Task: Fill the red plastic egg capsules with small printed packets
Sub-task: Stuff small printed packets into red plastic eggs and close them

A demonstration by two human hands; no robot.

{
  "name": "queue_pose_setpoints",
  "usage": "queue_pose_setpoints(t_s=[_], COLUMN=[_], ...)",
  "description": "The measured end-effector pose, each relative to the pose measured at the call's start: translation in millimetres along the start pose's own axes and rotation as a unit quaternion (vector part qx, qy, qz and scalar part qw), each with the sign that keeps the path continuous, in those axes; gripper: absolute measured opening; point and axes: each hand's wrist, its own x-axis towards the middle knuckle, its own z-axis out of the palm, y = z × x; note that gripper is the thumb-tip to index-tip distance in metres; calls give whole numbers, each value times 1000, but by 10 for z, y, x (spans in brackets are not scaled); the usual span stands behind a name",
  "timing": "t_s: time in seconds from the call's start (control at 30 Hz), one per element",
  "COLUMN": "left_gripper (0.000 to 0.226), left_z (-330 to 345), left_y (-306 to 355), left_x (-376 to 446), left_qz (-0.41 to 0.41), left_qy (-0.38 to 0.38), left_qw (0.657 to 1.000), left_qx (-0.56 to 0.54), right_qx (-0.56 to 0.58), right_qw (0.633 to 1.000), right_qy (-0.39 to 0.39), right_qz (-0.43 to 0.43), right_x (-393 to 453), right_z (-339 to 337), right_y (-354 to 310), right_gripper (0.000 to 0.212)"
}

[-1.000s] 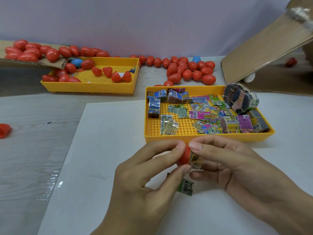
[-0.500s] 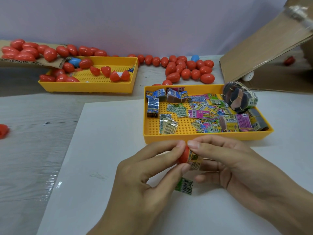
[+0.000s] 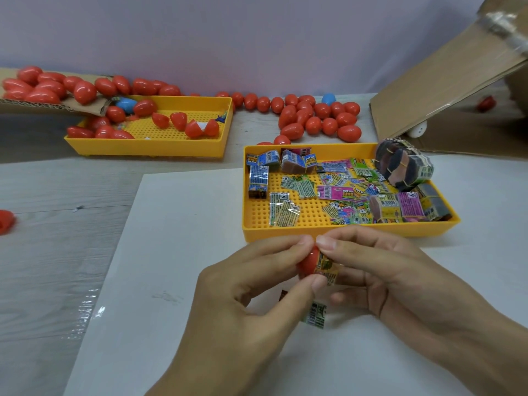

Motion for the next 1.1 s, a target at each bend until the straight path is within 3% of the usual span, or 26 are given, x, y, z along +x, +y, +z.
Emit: queue_pose_setpoints(t_s=[0.13,0.2,0.3,0.37,0.43,0.5,0.6,0.67,0.8,1.1], left_gripper=[28,29,48,42,31,29,34,33,33,34], left_z=[5,-27,-55,-52,-61,-93,-135,-140,-125,-141], left_y=[113,134,141,143,132,117,120,130,130,158], left_x=[11,35,69,77,75,78,108,119,103,102], left_qz=[-52,-111,-201,-212,-191,-171,-132,-93,-59,-95], left_qy=[54,57,-15,-36,-32,-25,-15,-13,-11,3], left_qw=[996,990,967,958,962,966,974,979,981,987], left_qx=[-48,-67,-153,-189,-192,-192,-181,-183,-182,-133], right_qx=[-66,-159,-291,-362,-417,-349,-281,-215,-177,-257], right_qw=[985,948,868,851,870,903,903,941,962,909], right_qy=[33,63,54,35,-16,-2,35,23,4,63], right_qz=[-158,-268,-398,-380,-262,-251,-323,-260,-208,-323], right_x=[-8,-47,-97,-12,52,59,-124,-160,-53,-83], right_z=[27,34,94,146,210,192,117,94,94,90], right_y=[25,49,84,50,-13,-32,34,40,-18,50], right_gripper=[36,43,50,43,23,34,49,48,24,38])
